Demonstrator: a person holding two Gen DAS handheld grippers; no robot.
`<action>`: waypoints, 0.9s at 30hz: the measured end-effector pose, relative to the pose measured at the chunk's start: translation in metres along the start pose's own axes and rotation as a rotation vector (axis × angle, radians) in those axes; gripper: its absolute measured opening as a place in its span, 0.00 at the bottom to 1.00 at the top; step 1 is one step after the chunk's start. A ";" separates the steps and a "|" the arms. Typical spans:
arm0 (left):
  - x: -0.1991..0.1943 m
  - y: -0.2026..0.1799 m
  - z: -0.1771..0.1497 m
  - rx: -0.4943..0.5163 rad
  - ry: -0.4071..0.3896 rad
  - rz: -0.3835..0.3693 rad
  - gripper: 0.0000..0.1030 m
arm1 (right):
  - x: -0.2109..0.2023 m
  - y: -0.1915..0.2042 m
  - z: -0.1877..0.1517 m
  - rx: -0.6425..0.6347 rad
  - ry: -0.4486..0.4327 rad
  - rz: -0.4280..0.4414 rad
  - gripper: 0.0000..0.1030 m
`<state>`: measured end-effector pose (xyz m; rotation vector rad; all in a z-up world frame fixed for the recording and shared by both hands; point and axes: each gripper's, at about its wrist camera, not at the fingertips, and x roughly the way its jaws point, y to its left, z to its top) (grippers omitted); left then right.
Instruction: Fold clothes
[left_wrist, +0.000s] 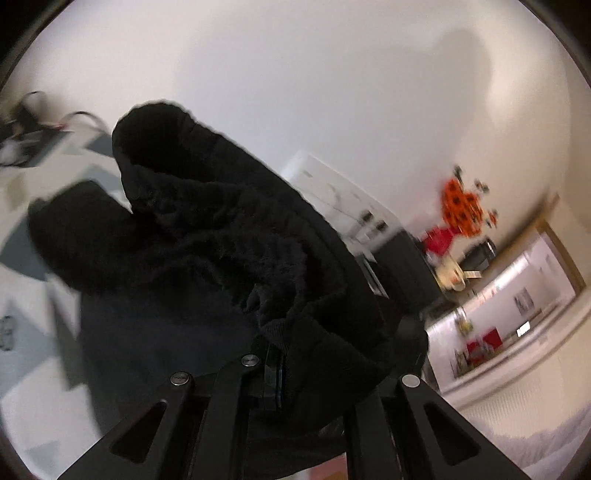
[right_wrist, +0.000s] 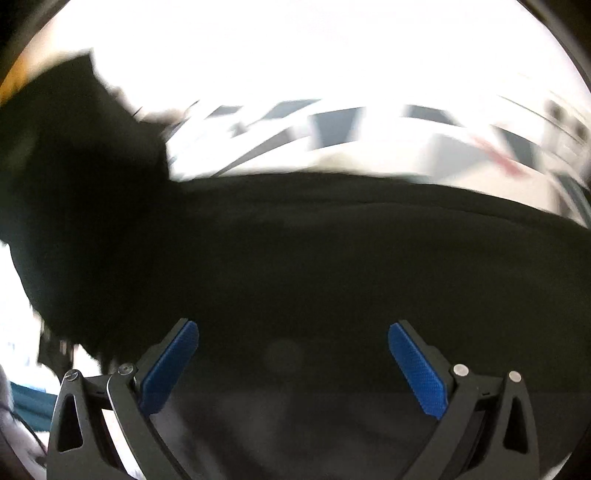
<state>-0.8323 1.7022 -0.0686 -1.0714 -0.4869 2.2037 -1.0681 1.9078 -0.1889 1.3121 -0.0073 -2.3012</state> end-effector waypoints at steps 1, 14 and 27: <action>0.014 -0.011 -0.004 0.018 0.021 -0.019 0.07 | -0.010 -0.019 0.002 0.033 -0.014 -0.016 1.00; 0.196 -0.075 -0.084 0.174 0.454 0.003 0.23 | -0.079 -0.171 -0.033 0.289 -0.067 -0.128 1.00; 0.135 -0.074 -0.048 0.128 0.417 -0.230 0.68 | -0.056 -0.130 -0.023 0.294 0.001 0.062 1.00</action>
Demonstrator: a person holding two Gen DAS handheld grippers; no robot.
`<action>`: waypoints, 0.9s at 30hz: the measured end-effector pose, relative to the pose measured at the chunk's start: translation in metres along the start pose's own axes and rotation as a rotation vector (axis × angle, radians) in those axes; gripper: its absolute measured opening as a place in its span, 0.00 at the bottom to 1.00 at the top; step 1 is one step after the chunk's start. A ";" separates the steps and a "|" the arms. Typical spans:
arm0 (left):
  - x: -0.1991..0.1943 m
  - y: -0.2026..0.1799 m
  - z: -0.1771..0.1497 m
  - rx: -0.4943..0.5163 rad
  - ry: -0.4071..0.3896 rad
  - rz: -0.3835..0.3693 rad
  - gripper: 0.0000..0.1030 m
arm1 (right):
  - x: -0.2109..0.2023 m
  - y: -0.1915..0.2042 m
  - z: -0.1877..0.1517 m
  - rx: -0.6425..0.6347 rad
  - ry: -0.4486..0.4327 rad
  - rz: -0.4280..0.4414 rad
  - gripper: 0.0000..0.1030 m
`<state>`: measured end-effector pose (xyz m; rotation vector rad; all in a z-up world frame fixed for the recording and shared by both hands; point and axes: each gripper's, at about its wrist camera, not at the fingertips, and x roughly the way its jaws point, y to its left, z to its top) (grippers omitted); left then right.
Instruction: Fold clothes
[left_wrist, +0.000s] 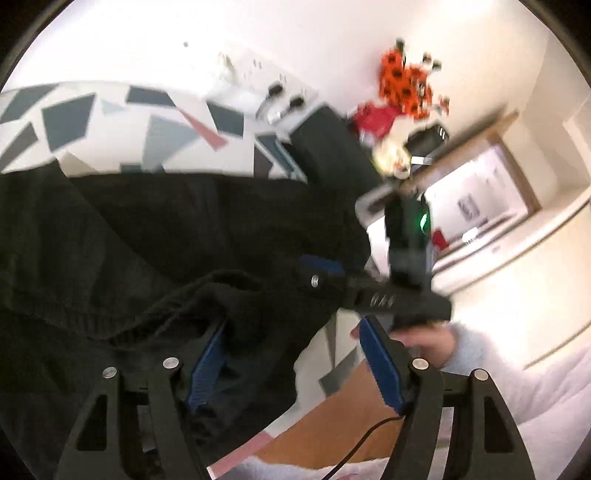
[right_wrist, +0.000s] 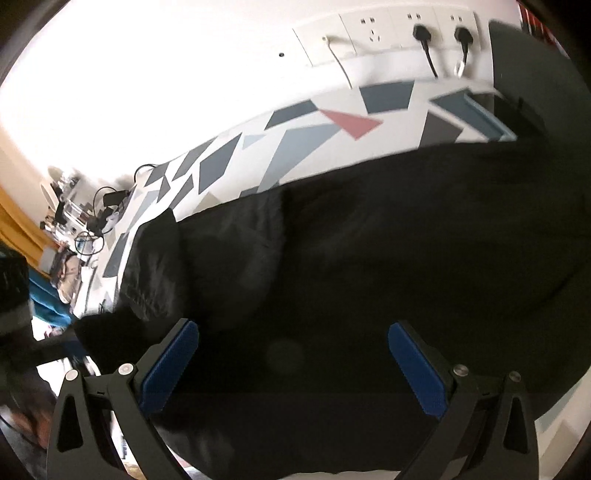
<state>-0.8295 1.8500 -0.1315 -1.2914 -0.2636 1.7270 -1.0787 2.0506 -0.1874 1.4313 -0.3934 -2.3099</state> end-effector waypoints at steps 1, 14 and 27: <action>0.010 0.001 -0.001 0.003 0.034 0.012 0.68 | 0.001 -0.001 -0.001 0.024 0.001 0.000 1.00; -0.107 0.039 0.008 -0.068 -0.256 0.146 0.68 | -0.012 0.019 -0.027 0.026 -0.018 -0.066 1.00; -0.116 0.117 -0.067 -0.225 -0.080 0.326 0.68 | -0.009 0.040 -0.054 0.011 0.022 -0.087 0.87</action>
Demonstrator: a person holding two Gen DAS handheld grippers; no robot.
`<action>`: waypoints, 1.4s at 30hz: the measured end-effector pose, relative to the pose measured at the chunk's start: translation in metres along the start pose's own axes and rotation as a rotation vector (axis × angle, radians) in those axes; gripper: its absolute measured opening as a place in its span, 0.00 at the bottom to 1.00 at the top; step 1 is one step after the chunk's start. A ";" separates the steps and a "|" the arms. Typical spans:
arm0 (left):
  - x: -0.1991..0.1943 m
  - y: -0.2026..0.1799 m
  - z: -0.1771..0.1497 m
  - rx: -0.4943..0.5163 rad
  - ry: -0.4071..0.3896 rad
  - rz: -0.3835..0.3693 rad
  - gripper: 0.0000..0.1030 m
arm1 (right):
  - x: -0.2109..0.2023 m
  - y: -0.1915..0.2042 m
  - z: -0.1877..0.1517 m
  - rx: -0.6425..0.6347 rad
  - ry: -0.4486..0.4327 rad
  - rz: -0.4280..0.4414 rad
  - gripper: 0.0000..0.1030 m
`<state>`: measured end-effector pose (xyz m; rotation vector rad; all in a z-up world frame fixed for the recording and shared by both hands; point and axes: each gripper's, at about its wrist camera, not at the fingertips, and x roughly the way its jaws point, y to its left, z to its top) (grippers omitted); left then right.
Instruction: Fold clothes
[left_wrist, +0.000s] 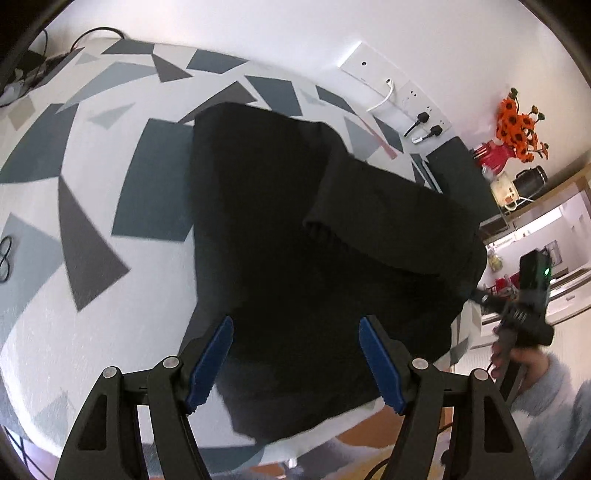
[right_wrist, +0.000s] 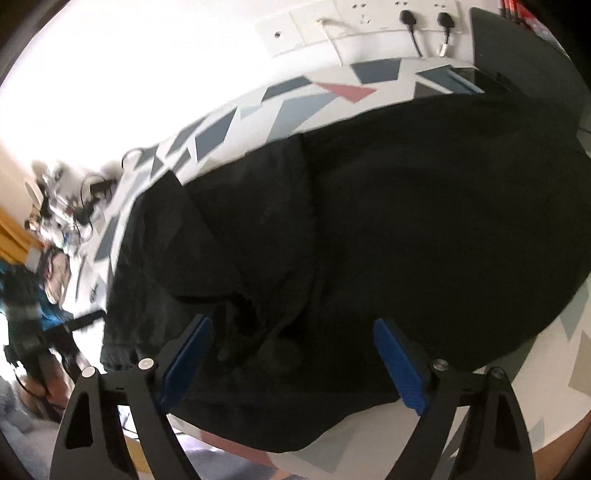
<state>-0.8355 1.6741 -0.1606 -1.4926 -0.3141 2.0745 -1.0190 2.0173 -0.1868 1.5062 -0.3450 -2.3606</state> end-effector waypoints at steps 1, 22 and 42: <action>0.000 0.002 -0.003 0.002 0.003 0.000 0.68 | -0.004 0.002 0.001 -0.014 -0.008 -0.004 0.87; 0.004 0.004 0.010 -0.012 -0.073 -0.004 0.68 | 0.006 0.084 0.005 -0.436 0.007 -0.259 0.63; 0.034 -0.001 0.006 -0.005 0.010 0.035 0.68 | 0.026 -0.026 0.100 0.108 -0.092 -0.381 0.43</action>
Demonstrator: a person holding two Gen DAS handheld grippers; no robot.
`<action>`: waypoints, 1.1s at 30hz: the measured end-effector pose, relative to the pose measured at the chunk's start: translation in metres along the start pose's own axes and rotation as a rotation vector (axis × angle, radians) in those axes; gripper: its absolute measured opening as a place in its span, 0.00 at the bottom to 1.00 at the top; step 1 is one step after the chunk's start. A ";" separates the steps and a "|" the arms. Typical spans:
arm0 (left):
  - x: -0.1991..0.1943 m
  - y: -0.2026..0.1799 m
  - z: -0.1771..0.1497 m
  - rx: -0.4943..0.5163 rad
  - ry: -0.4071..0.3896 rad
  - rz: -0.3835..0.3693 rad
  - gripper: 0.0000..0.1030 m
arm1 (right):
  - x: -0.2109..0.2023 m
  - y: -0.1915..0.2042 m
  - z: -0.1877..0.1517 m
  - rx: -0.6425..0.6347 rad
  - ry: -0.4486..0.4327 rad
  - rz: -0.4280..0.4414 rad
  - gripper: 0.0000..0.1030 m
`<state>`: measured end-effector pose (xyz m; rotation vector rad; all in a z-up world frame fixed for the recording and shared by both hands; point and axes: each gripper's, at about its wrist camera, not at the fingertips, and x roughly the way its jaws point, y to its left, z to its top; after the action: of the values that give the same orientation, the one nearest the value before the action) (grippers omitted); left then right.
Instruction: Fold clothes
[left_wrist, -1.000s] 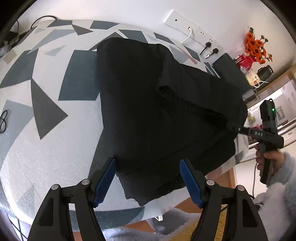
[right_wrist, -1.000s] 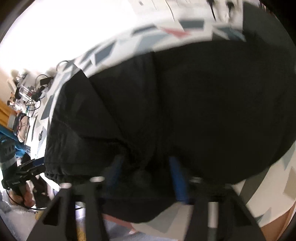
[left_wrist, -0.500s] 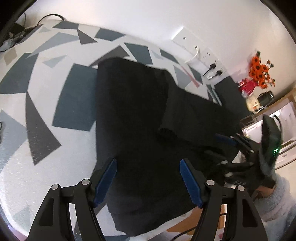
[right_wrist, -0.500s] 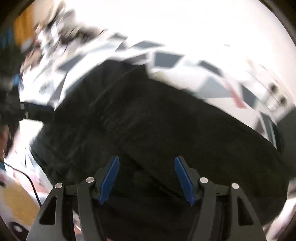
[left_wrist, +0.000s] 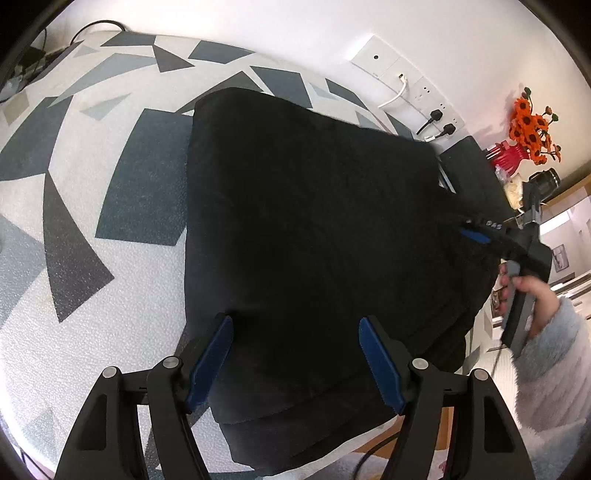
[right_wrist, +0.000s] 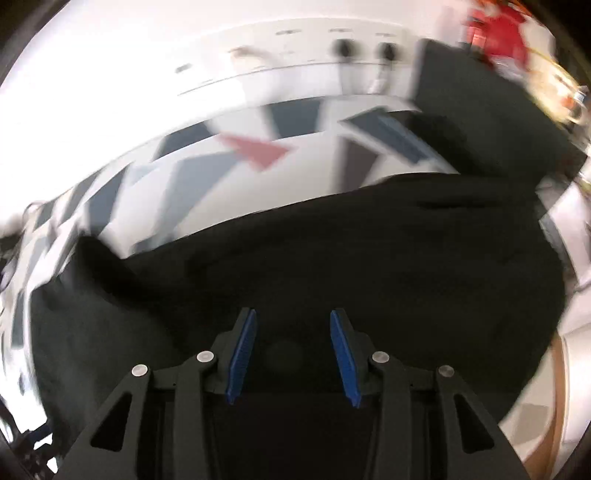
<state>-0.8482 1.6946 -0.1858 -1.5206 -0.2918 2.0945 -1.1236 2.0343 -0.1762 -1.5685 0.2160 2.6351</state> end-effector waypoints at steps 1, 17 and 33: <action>0.000 0.000 0.000 0.003 0.001 0.003 0.68 | -0.002 -0.007 0.004 -0.001 -0.010 0.009 0.43; -0.017 0.011 -0.012 -0.023 0.058 -0.042 0.68 | -0.030 0.025 -0.073 -0.313 0.148 0.507 0.43; -0.028 0.032 -0.014 -0.143 0.035 -0.093 0.68 | -0.090 0.020 -0.099 -0.246 0.051 0.511 0.06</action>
<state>-0.8381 1.6508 -0.1829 -1.5925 -0.4995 2.0091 -0.9976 2.0006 -0.1423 -1.8689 0.3488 3.1060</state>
